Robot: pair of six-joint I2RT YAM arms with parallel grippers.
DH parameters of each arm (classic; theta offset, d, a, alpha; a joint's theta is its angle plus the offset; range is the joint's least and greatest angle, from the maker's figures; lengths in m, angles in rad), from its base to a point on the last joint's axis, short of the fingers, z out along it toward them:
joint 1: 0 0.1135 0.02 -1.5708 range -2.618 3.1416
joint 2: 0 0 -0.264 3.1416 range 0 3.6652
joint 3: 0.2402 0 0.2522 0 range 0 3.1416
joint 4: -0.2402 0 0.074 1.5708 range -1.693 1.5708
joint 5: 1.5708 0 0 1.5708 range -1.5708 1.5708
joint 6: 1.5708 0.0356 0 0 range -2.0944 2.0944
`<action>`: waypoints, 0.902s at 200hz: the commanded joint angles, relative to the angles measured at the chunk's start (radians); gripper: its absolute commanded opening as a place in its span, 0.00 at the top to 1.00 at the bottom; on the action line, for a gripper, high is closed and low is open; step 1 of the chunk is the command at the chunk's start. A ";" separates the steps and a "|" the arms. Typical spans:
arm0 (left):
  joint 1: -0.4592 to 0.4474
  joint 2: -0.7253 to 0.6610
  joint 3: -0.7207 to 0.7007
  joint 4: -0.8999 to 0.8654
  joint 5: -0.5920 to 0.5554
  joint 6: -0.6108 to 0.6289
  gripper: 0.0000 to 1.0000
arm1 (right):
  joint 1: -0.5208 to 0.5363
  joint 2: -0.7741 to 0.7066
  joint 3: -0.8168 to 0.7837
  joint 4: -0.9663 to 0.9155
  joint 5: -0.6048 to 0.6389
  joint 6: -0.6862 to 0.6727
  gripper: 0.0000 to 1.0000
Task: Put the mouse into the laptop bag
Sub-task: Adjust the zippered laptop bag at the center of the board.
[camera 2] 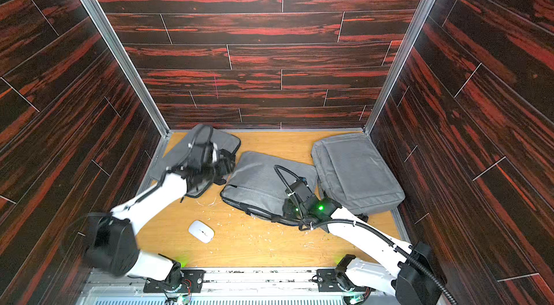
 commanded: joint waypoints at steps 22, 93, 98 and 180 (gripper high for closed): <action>-0.161 -0.104 -0.191 -0.051 -0.043 -0.080 0.36 | -0.101 -0.020 -0.099 0.014 -0.019 -0.014 0.41; -0.173 -0.178 -0.390 0.020 -0.076 -0.170 0.14 | -0.311 0.049 -0.180 0.243 -0.181 -0.063 0.39; -0.173 -0.159 -0.386 0.031 -0.076 -0.169 0.14 | -0.311 0.070 -0.173 0.255 -0.183 -0.063 0.39; -0.125 0.098 -0.243 0.118 -0.085 -0.114 0.17 | -0.312 0.169 -0.285 0.526 -0.312 0.017 0.89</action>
